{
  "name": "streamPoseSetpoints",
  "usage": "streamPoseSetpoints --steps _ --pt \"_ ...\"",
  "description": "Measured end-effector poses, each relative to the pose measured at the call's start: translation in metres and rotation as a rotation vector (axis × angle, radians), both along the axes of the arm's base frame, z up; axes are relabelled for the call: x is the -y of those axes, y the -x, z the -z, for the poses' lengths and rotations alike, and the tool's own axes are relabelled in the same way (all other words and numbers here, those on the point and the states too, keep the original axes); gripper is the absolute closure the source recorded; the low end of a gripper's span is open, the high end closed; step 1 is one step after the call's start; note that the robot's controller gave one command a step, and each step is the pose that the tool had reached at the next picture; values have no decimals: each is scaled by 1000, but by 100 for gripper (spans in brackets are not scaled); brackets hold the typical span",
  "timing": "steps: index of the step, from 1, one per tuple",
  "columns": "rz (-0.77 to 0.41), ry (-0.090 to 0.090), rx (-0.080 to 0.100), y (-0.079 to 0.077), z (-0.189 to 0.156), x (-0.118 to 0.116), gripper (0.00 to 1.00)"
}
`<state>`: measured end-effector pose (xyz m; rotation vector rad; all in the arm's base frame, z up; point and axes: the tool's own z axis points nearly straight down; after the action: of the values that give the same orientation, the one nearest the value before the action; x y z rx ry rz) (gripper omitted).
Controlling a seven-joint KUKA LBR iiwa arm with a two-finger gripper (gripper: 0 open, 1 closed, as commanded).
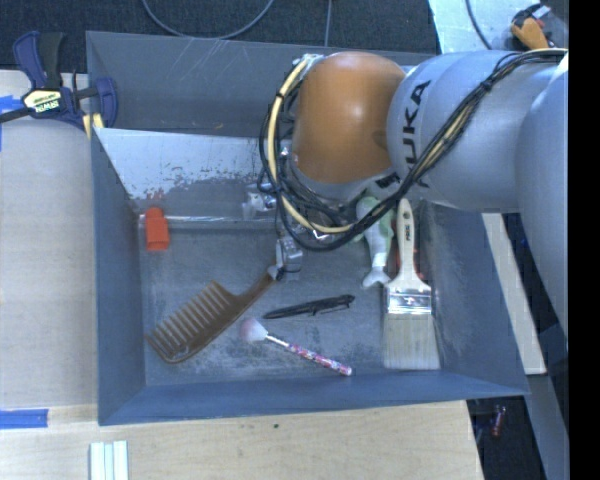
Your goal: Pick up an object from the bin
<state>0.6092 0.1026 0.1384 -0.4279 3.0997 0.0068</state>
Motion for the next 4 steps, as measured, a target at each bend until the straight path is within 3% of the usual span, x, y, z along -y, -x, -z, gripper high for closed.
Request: streamPoseSetpoints --steps 1,2,3,4 --pt "171 3 -10 19 48 -50 0" --pt "31 3 8 -14 48 -2 0" --pt "50 8 8 -6 53 -11 0" --pt "-223 11 9 32 28 20 0"
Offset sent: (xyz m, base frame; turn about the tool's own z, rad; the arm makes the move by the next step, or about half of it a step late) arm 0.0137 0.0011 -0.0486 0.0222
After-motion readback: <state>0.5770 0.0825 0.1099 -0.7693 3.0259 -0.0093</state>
